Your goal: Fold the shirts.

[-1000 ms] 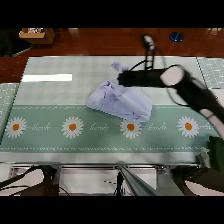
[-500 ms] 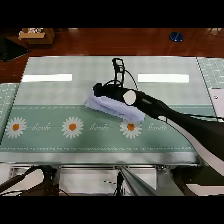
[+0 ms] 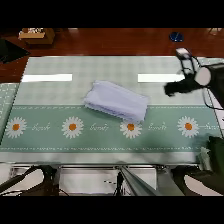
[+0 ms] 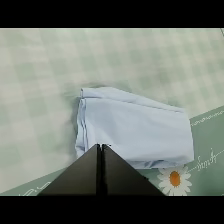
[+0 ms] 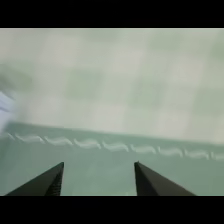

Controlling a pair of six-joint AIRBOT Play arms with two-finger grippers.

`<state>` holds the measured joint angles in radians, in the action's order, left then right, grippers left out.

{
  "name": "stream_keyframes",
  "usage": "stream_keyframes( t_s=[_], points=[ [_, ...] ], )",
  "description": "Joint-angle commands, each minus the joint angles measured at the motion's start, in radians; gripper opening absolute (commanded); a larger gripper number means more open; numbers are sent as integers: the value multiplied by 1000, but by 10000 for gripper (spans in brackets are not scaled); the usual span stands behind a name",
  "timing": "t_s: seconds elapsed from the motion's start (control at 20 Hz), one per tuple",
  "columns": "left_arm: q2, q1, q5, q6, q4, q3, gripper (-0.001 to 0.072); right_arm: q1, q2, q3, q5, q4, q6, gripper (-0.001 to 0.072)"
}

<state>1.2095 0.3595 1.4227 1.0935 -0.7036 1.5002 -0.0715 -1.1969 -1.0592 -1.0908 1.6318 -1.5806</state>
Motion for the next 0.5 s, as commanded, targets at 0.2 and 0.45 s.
stream_keyframes(
  t_s=[0.2,0.45],
  points=[
    [3,-1,3,0,-10,0,25,309,36,462,253,-993,276,590],
    [3,-1,3,0,-40,0,25,95,-62,481,463,-1180,284,587]
  ],
)
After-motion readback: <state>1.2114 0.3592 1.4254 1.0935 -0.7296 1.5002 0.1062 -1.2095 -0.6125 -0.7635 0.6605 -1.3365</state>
